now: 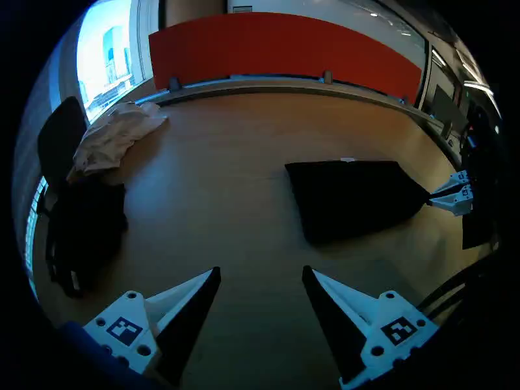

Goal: Fold towel

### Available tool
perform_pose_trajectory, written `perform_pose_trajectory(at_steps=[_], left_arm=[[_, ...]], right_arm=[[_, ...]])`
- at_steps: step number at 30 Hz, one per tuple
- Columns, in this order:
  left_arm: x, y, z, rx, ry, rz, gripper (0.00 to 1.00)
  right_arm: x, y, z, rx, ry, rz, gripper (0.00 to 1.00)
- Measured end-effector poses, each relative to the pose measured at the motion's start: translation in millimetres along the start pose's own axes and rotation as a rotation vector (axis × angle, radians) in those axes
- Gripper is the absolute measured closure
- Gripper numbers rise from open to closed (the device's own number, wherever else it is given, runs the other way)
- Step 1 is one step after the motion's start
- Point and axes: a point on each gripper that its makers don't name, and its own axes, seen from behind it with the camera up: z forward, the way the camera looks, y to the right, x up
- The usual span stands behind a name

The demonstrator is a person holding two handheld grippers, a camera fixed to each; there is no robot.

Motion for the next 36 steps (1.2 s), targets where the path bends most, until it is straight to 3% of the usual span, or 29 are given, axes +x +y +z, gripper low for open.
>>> perform_pose_trajectory(at_steps=[21, 29, 36], left_arm=[[0, -0.9, -3.5, 0.002, 0.008, -0.018, 0.07], [0, 1.2, -3.4, 0.0, 0.009, -0.019, 0.07], [3, -1.2, -4.5, 0.001, 0.012, -0.02, 0.07]], right_arm=[[127, -8, -21.0, -0.026, 0.184, -0.2, 0.92], [156, -17, -22.6, -0.012, 0.225, -0.217, 0.92], [159, -19, -19.4, -0.006, 0.221, -0.23, 0.93]])
